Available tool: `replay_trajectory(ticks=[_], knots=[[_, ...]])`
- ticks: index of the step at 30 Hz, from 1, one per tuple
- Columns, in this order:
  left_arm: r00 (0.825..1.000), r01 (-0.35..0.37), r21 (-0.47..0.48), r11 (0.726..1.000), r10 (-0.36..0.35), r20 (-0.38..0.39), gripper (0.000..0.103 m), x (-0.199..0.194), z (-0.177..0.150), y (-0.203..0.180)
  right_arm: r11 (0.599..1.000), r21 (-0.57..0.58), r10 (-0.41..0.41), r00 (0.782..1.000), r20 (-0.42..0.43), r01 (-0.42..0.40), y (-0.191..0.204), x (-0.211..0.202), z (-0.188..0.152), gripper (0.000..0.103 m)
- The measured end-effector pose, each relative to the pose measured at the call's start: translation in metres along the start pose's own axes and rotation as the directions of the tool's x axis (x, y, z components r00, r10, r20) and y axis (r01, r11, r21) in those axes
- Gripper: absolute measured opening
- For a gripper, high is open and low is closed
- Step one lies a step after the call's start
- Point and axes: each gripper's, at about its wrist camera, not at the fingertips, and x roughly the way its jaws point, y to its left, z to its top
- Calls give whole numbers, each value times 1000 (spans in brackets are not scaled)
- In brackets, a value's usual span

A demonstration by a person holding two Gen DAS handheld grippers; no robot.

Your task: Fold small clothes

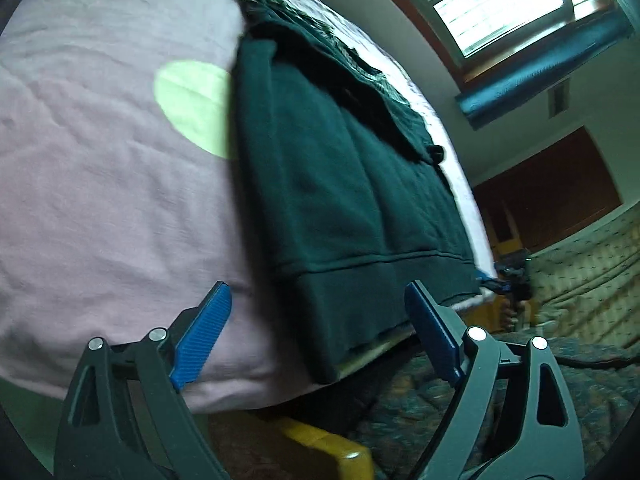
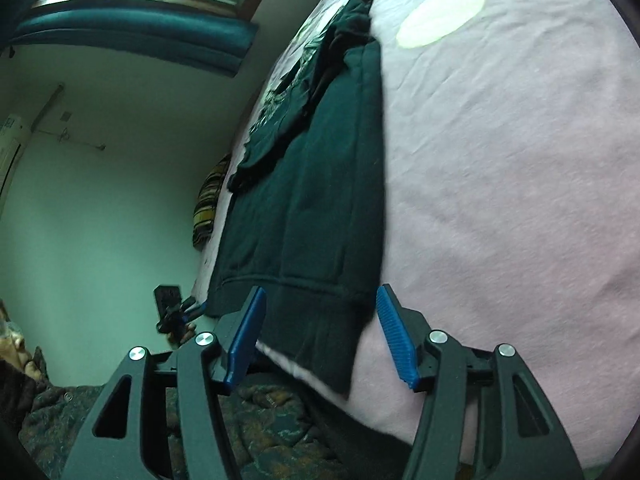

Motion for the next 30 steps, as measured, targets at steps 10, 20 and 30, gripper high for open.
replay_trajectory(ticks=[10,20,30], knots=[[998,67,-30,997,-67,3,80,21,2,-10,999,-3,35,999,-6,-35,2,0,-2,64],[1000,6,6,1000,-6,25,80,27,4,-19,1000,-22,2,998,-65,-3,9,10,-5,62],[972,-232,67,971,227,67,25,28,-3,-29,999,7,-43,996,-78,43,9,35,-10,7]])
